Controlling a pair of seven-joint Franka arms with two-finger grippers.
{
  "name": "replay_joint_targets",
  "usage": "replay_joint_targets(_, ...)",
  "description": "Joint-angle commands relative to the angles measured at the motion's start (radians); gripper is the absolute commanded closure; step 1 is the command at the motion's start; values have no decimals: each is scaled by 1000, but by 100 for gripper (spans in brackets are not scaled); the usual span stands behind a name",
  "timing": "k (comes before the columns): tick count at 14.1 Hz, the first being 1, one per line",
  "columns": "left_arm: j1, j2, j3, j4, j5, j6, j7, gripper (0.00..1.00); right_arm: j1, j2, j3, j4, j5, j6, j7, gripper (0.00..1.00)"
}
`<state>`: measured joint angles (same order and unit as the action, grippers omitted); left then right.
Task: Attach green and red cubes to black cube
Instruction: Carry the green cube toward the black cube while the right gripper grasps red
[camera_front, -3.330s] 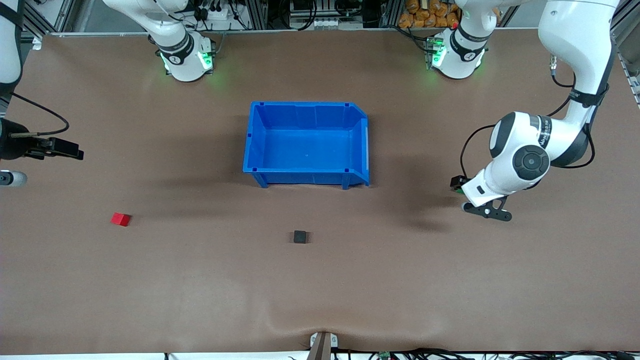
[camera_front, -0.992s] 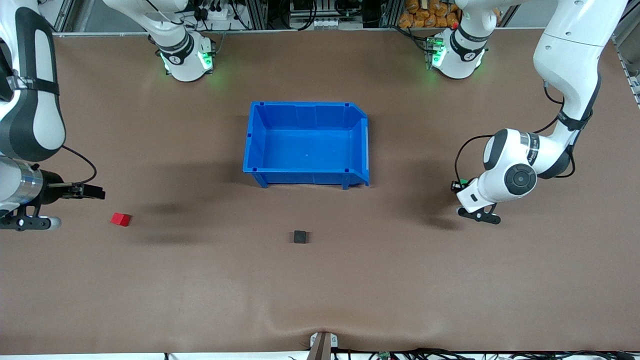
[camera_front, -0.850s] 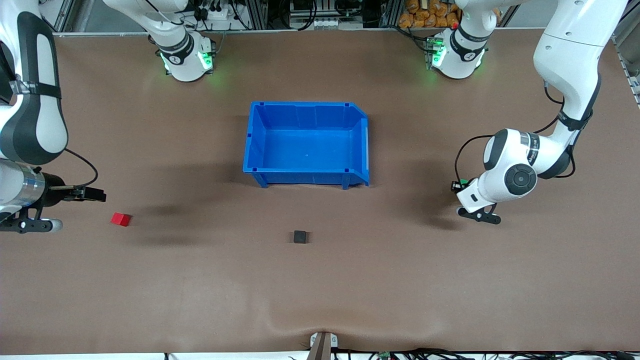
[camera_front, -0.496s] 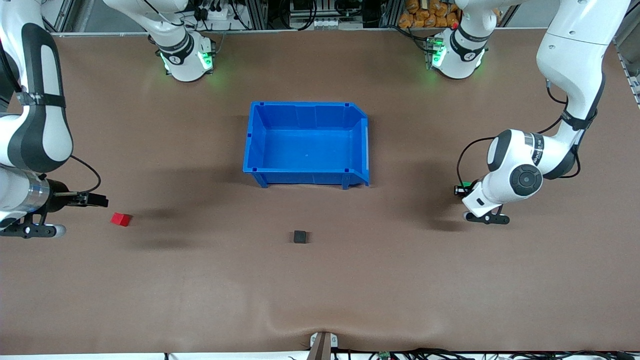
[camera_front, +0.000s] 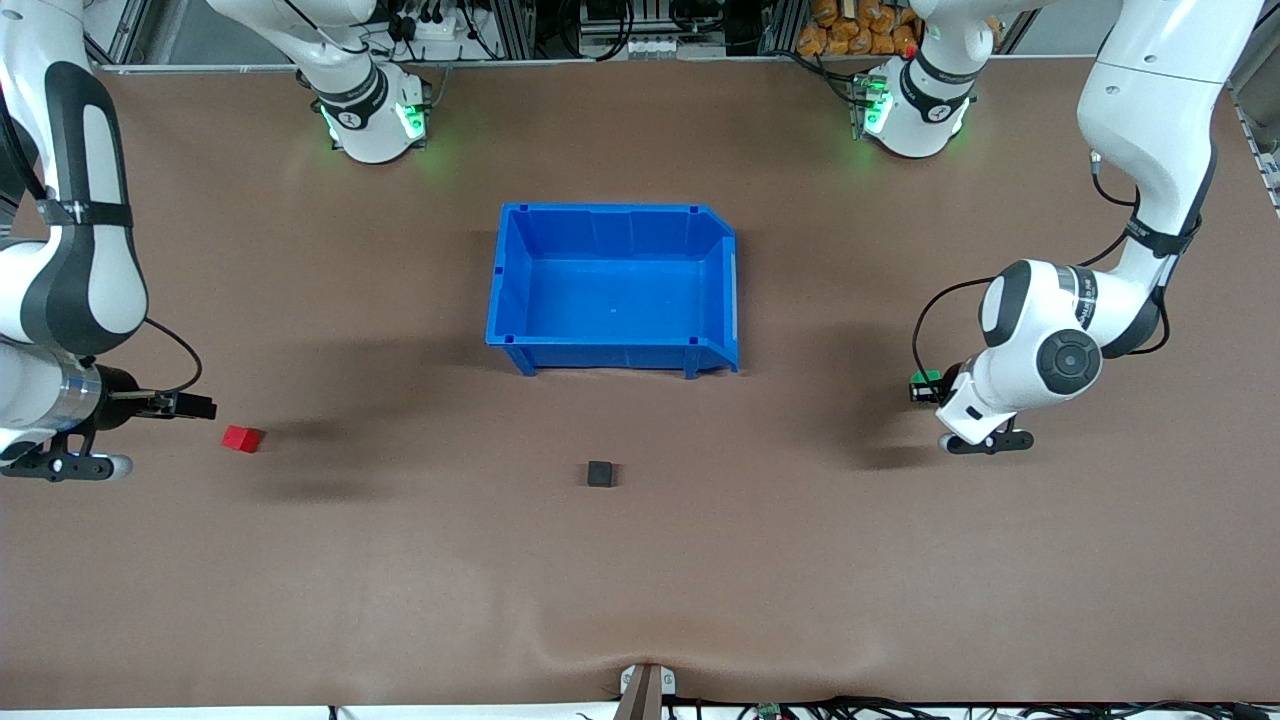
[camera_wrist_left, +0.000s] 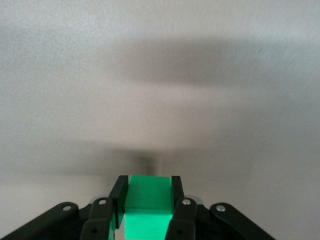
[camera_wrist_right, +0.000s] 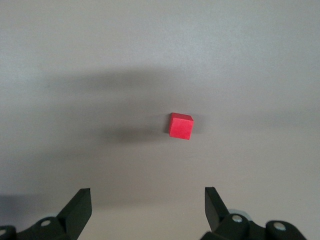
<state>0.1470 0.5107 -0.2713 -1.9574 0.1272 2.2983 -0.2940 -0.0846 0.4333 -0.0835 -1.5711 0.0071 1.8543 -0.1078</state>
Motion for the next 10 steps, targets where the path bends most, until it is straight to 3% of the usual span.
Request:
replay_joint_targets(1, 6, -24, -8, 40, -82, -52, -89, 100, -24, 16, 14, -7, -4, 26, -6, 0)
replay_joint_targets(10, -26, -14, -23, 146, -159, -97, -473, 100, -40, 102, 16, -7, -4, 112, -6, 0)
